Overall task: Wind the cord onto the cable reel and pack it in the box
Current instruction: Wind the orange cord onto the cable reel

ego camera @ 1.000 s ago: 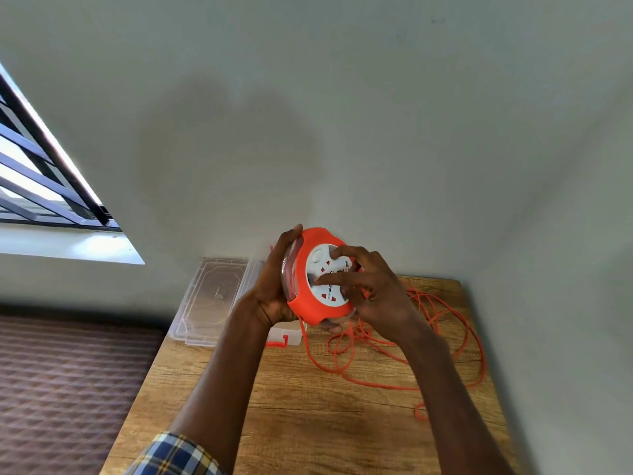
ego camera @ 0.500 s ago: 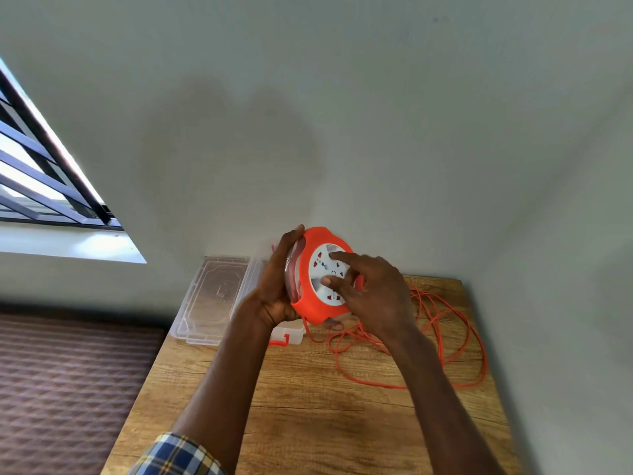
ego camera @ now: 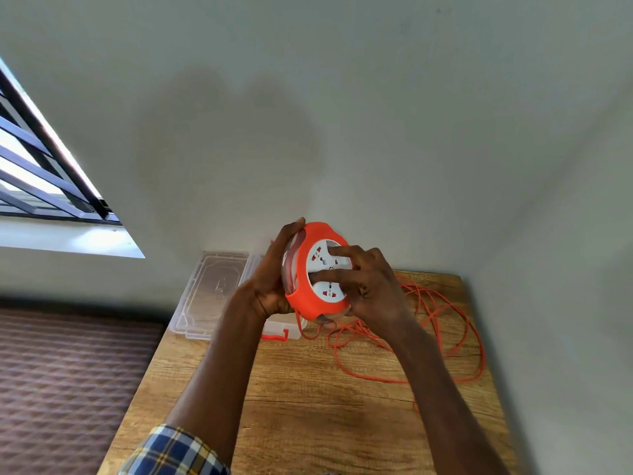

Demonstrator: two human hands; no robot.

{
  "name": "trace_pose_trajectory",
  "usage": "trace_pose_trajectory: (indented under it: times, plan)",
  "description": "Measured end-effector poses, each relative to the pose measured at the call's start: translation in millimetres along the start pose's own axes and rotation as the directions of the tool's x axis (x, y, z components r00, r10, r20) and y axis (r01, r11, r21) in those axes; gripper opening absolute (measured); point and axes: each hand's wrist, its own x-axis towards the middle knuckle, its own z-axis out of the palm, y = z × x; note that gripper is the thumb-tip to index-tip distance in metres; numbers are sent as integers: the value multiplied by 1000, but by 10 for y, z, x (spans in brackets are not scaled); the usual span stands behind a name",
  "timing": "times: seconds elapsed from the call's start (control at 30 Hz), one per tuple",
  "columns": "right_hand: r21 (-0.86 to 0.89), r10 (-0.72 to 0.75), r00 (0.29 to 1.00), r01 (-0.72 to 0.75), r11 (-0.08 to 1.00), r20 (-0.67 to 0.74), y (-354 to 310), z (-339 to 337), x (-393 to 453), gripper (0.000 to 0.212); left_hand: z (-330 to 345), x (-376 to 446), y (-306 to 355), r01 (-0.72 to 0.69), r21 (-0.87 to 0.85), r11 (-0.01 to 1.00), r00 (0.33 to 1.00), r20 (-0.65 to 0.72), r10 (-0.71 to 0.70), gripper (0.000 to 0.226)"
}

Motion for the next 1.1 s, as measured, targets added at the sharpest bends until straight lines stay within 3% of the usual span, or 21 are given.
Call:
trace_pose_trajectory:
  times: [0.23, 0.37, 0.47, 0.53, 0.6, 0.67, 0.77, 1.0, 1.1]
  plan:
    - [22, 268, 963, -267, 963, -32, -92, 58, -10, 62, 84, -12, 2, -24, 36, 999, 998, -49, 25, 72]
    - [130, 495, 842, -477, 869, -216, -270, 144, 44, 72, 155, -16, -21, -50, 20, 999, 997, -61, 51, 72]
    - [229, 618, 754, -576, 785, -221, -352, 182, 109, 75, 211, -15, -31, -70, 19, 997, 997, -43, 71, 67]
    - [52, 506, 823, -511, 858, -257, -318, 131, 99, 71, 217, -20, -16, -72, 22, 997, 997, -35, 72, 68]
    - [-82, 351, 903, -381, 921, -248, -259, 38, 79, 52, 200, -30, 16, -73, 2, 997, 997, -20, 73, 76]
    - [-61, 239, 952, -255, 965, -192, -178, -43, 47, 37, 177, -40, 54, -66, -39, 997, 998, -1, 66, 87]
    - [-26, 122, 989, -124, 992, -78, -80, -111, -8, 49, 151, -67, 99, -46, -48, 998, 999, 10, 47, 90]
    - [-105, 97, 995, -93, 990, 32, -140, -70, 52, 59, 117, -62, 69, -26, -26, 999, 999, 21, 27, 79]
    - [-105, 150, 989, -149, 983, -3, -149, -78, 59, 60, 157, -46, 58, -34, -16, 999, 999, 15, 34, 81]
